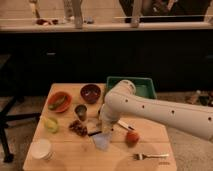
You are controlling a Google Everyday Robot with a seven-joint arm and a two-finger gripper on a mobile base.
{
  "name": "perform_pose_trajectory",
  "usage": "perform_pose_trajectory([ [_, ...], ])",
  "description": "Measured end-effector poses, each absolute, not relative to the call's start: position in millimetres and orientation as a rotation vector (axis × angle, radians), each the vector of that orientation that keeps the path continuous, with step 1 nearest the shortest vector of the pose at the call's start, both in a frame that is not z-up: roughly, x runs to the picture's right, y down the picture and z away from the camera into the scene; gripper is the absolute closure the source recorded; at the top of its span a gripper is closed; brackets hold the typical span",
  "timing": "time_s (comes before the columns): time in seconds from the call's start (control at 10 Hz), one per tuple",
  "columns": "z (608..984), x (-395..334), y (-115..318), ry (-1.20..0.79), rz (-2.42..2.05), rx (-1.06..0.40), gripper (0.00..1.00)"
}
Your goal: Wipe tray with eraser
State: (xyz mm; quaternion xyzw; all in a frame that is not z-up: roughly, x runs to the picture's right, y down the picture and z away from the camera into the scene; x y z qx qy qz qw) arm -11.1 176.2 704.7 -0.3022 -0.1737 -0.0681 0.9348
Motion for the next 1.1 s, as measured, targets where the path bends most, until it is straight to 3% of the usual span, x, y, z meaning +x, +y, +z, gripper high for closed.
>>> perform_pose_trajectory([
  [0.5, 713.0, -10.8, 164.9, -0.338, -0.13, -0.603, 1.0],
  [1.1, 789.7, -5.8, 79.7, -0.277, -0.094, -0.567, 1.0],
])
